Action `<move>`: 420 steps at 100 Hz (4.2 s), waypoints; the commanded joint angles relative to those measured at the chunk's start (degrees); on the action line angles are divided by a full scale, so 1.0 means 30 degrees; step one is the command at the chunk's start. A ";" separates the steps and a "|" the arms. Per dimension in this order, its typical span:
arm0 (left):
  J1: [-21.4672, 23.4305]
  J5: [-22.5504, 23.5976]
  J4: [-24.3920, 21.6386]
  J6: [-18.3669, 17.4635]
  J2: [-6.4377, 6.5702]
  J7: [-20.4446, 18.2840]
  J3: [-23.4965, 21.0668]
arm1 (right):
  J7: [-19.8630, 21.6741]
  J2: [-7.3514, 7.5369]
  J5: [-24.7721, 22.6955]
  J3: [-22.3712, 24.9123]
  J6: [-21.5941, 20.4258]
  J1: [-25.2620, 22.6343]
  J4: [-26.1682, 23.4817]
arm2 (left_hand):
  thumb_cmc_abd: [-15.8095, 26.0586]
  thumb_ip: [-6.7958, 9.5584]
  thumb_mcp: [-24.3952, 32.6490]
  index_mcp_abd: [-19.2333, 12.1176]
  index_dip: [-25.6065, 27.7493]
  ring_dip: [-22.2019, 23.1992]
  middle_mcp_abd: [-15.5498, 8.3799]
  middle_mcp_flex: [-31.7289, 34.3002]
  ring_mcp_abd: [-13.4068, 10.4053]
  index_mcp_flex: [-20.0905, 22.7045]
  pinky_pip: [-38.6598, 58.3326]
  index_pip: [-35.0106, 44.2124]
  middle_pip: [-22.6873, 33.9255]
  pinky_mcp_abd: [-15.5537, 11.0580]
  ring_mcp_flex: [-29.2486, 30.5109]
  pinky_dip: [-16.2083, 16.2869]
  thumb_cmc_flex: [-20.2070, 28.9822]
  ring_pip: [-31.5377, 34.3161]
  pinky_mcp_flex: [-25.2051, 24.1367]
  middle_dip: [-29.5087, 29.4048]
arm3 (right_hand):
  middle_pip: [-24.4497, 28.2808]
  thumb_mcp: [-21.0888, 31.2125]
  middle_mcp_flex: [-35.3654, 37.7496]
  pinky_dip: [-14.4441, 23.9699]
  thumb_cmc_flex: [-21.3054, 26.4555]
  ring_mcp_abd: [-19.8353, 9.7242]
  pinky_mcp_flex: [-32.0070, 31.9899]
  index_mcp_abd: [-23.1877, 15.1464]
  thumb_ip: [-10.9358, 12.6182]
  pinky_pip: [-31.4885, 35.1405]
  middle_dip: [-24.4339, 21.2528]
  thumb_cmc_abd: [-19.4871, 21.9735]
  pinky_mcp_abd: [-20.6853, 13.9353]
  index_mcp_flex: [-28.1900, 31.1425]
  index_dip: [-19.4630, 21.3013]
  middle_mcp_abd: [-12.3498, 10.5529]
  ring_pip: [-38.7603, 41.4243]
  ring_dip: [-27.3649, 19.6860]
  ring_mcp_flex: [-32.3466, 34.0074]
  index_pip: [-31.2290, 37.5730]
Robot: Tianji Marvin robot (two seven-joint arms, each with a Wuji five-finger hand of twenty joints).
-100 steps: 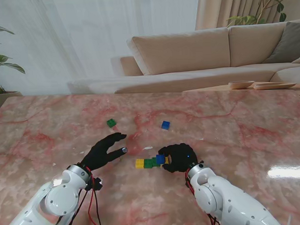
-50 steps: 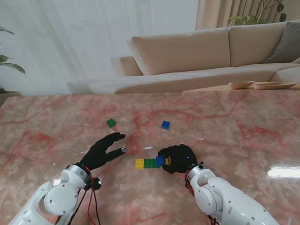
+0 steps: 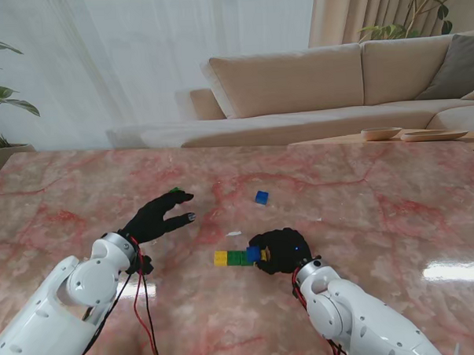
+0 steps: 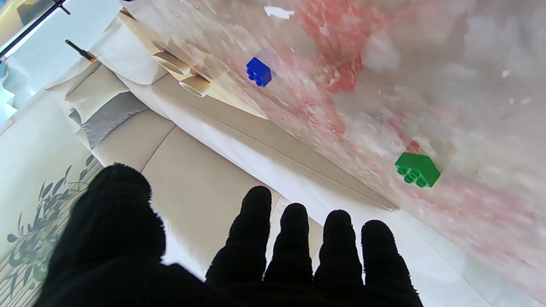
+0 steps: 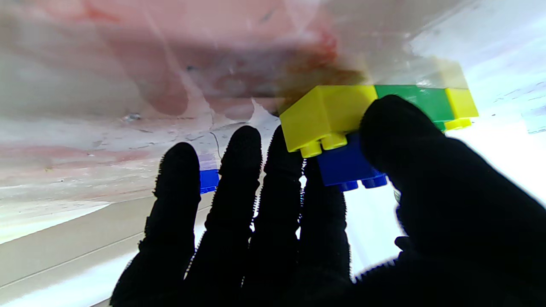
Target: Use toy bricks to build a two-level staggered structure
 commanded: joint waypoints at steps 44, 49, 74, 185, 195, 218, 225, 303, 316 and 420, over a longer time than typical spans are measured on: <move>-0.6248 0.0588 0.4703 0.1044 0.0302 -0.2041 0.2275 | 0.0110 -0.0247 0.0469 -0.0418 0.0472 0.0323 0.0388 | -0.3831 -0.1562 0.9472 -0.0817 0.0663 0.0080 -0.0885 -0.0505 -0.1183 0.0006 0.1278 0.1297 0.0765 -0.1453 0.0186 -0.0102 -0.0499 0.0378 0.0019 0.0497 | -0.0023 0.0386 0.0153 0.0254 -0.0394 -0.0462 0.0001 -0.0412 -0.0808 0.0718 0.0290 -0.0085 -0.0007 0.0276 -0.0107 -0.0484 0.0388 0.0415 0.0658 0.0468; -0.6811 0.0592 0.5302 0.1189 0.0241 -0.1955 0.2635 | 0.0067 -0.0270 0.0514 -0.0458 0.0487 0.0361 0.0426 | -0.4120 -0.1711 1.0019 -0.0789 0.0752 0.0127 -0.0866 -0.0549 -0.1143 -0.0090 0.1308 0.1472 0.0885 -0.1473 0.0133 -0.0142 -0.0641 0.0541 0.0054 0.0558 | -0.0023 0.0378 0.0161 0.0257 -0.0403 -0.0451 -0.0002 -0.0437 -0.0809 0.0724 0.0291 -0.0090 0.0009 0.0257 -0.0117 -0.0470 0.0393 0.0419 0.0662 0.0463; -0.9648 0.0672 0.8521 0.1018 0.0123 -0.2355 0.4705 | 0.0155 -0.0289 0.0683 -0.0495 0.0424 0.0384 0.0459 | -0.6091 -0.2101 1.3642 -0.0810 0.0810 0.0204 -0.0903 -0.0962 -0.1114 -0.0776 0.1374 0.1605 0.1030 -0.1446 -0.0286 -0.0226 0.0032 0.0969 0.0017 0.0632 | -0.0027 0.0400 0.0250 0.0264 -0.0392 -0.0449 -0.0003 -0.0397 -0.0806 0.0746 0.0290 -0.0140 0.0053 0.0378 -0.0152 -0.0457 0.0425 0.0438 0.0746 0.0514; -1.6189 -0.2317 2.1939 0.1219 -0.4486 0.0871 1.3190 | 0.0627 -0.0191 0.0818 -0.0364 -0.0098 0.0286 0.0365 | -0.9651 -0.3393 1.1988 0.0854 0.4744 0.2935 0.0801 -0.1275 0.0931 -0.2468 -0.2567 0.6353 0.1403 0.0336 -0.1727 0.6283 -0.1762 0.1640 -0.0948 0.3741 | -0.0038 0.0538 0.0483 0.0232 -0.0375 -0.0401 -0.0018 -0.0432 -0.0838 0.0685 0.0351 -0.0204 0.0166 0.0584 -0.0238 -0.0447 0.0416 0.0482 0.0869 0.0658; -1.6351 -0.2387 2.2841 0.0774 -0.4941 0.1151 1.3430 | 0.0658 -0.0196 0.0873 -0.0396 -0.0155 0.0293 0.0381 | -0.9583 -0.3380 1.2045 0.0317 0.6403 0.2995 0.0761 -0.1241 0.0935 -0.2751 -0.2473 0.8489 0.1632 0.0395 -0.1694 0.6372 -0.1668 0.1775 -0.0960 0.3809 | -0.0034 0.0538 0.0502 0.0231 -0.0371 -0.0397 -0.0018 -0.0437 -0.0840 0.0685 0.0355 -0.0207 0.0166 0.0598 -0.0242 -0.0437 0.0428 0.0488 0.0890 0.0667; -1.6422 -0.2322 2.3936 0.0168 -0.5499 0.1612 1.3795 | 0.0807 -0.0173 0.0930 -0.0388 -0.0301 0.0296 0.0344 | -0.9780 -0.3422 1.2580 -0.1396 1.0318 0.3091 0.0618 -0.1000 0.0943 -0.2560 -0.2297 1.3023 0.2268 0.0505 -0.1603 0.6682 -0.1437 0.1989 -0.1003 0.3980 | -0.0046 0.0542 0.0523 0.0231 -0.0375 -0.0394 -0.0018 -0.0436 -0.0843 0.0685 0.0359 -0.0187 0.0167 0.0615 -0.0254 -0.0442 0.0423 0.0493 0.0897 0.0680; -1.6404 -0.2317 2.4073 0.0131 -0.5560 0.1625 1.3847 | 0.0831 -0.0175 0.0957 -0.0373 -0.0313 0.0294 0.0334 | -0.9735 -0.3396 1.2738 -0.1755 1.1143 0.3098 0.0632 -0.0859 0.0948 -0.2318 -0.2300 1.3840 0.2352 0.0529 -0.1597 0.6694 -0.1227 0.2033 -0.1014 0.3989 | -0.0048 0.0544 0.0517 0.0231 -0.0359 -0.0405 -0.0018 -0.0461 -0.0843 0.0685 0.0362 -0.0199 0.0167 0.0610 -0.0257 -0.0445 0.0425 0.0495 0.0903 0.0680; -1.5816 -0.1699 2.4089 -0.0488 -0.5338 0.2561 1.4713 | 0.1047 -0.0157 0.1059 -0.0458 -0.0437 0.0274 0.0223 | -0.9617 -0.4302 1.4688 -0.4115 1.1745 0.3441 0.0092 0.0928 0.0973 0.0712 -0.0709 1.5820 0.3502 0.0717 -0.0740 0.6501 0.1877 0.3238 -0.0794 0.4212 | -0.0021 0.0502 0.0657 0.0231 -0.0306 -0.0388 0.0040 -0.0509 -0.0985 0.0699 0.0381 -0.0157 0.0204 0.0720 -0.0302 -0.0447 0.0452 0.0513 0.0999 0.0756; -1.5612 -0.1685 2.4089 -0.0571 -0.5363 0.3067 1.4493 | 0.1095 -0.0147 0.1055 -0.0484 -0.0433 0.0284 0.0215 | -0.8860 -0.4420 1.2846 -0.4947 1.0050 0.3398 -0.0069 0.1625 0.0835 0.1643 0.0069 1.7052 0.3845 0.0646 -0.0517 0.5990 0.3586 0.3563 -0.0746 0.4310 | -0.0014 0.0496 0.0690 0.0229 -0.0283 -0.0389 0.0044 -0.0551 -0.1090 0.0694 0.0387 -0.0180 0.0209 0.0733 -0.0338 -0.0466 0.0453 0.0512 0.1027 0.0781; -0.6407 0.3329 0.6244 0.3940 -0.0907 0.3870 0.6993 | 0.0527 -0.0367 0.1108 -0.1212 0.0018 0.1060 0.0803 | -0.9009 -0.4418 1.2826 -0.5608 0.7953 0.3028 -0.0379 0.5256 0.0947 0.5610 0.2409 1.6401 0.3609 0.1174 0.1526 0.4926 0.3174 0.3373 -0.0577 0.4376 | 0.0102 0.0247 0.0784 0.0216 0.0007 -0.0456 0.0160 -0.0719 -0.1749 0.0785 0.0432 -0.0078 0.0186 0.0701 -0.0769 -0.0495 0.0528 0.0522 0.1103 0.1205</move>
